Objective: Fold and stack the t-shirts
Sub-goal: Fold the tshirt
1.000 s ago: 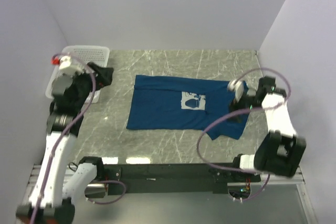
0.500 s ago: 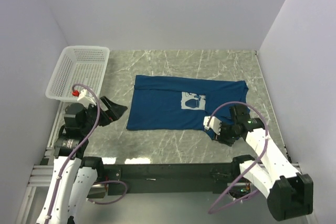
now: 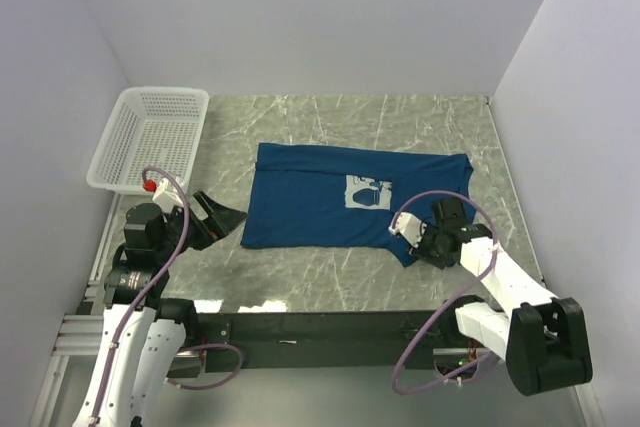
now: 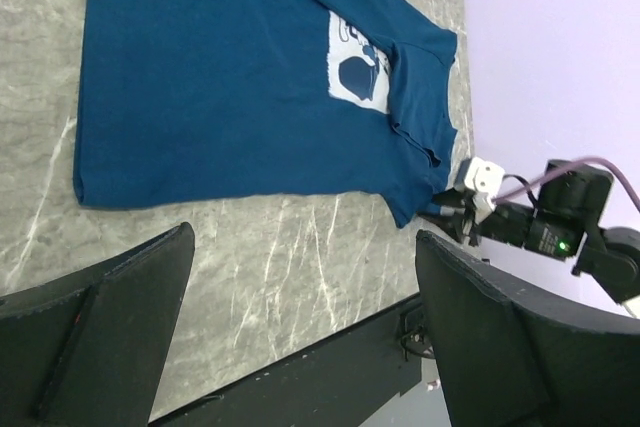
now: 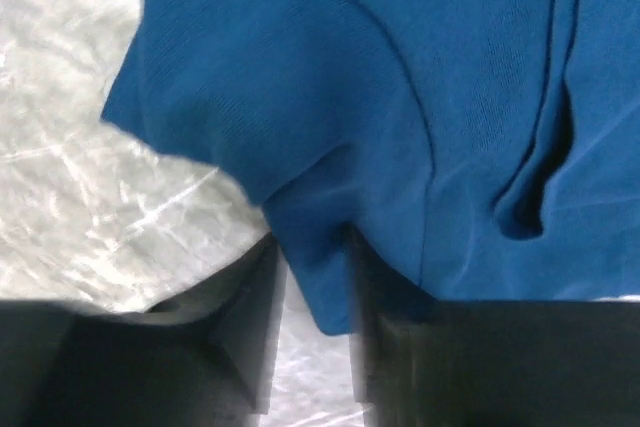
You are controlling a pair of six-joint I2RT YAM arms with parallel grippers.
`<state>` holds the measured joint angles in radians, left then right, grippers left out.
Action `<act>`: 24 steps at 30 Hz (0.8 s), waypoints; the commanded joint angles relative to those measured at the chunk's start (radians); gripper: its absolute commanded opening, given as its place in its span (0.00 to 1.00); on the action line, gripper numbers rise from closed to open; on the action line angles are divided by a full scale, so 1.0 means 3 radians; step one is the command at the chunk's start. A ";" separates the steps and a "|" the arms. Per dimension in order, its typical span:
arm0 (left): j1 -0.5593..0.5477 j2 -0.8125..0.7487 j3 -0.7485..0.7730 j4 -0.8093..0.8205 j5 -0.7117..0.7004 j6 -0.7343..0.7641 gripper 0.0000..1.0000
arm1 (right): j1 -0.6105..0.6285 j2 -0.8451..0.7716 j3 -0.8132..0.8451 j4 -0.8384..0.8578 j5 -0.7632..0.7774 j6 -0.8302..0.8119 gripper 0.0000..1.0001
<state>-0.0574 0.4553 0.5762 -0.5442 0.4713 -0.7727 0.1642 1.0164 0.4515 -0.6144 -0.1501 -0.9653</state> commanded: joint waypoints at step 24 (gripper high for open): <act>0.0012 0.0160 0.0012 0.0142 0.0147 0.0050 0.97 | -0.0399 0.0868 0.1410 0.0515 0.0149 0.1634 0.70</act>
<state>-0.0574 0.5060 0.5762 -0.5407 0.4885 -0.7715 0.0731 1.3823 0.8730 -0.4580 -0.0406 -0.4831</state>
